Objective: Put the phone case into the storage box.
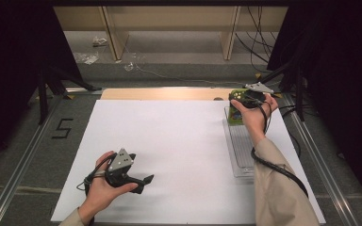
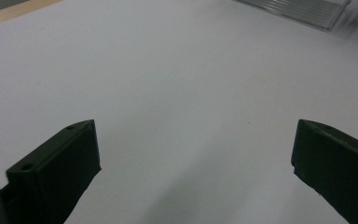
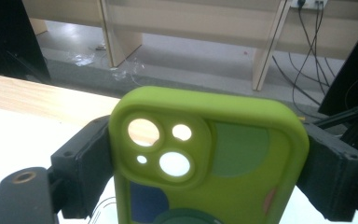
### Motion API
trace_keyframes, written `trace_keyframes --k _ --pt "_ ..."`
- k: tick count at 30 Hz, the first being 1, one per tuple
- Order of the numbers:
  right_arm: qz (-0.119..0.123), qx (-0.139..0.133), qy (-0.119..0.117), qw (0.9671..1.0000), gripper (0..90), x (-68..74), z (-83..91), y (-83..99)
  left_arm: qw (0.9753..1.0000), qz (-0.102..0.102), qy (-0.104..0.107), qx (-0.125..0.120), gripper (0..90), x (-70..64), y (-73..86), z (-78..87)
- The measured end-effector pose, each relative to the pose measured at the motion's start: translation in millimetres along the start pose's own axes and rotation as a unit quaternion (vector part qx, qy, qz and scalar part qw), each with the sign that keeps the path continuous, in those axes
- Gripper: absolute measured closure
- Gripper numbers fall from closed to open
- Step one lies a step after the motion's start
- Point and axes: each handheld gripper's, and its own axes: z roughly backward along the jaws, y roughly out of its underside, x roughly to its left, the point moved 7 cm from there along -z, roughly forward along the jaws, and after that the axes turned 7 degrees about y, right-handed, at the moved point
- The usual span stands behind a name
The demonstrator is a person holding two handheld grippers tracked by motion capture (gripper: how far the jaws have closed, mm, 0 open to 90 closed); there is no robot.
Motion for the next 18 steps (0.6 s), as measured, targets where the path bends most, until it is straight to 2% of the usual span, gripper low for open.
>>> trace_keyframes --k 18 --pt "-0.015 0.017 -0.009 0.9997 7.1 -0.3 0.2 5.1 1.0000 -0.001 0.000 0.000 0.4 -0.1 0.0 -0.2"
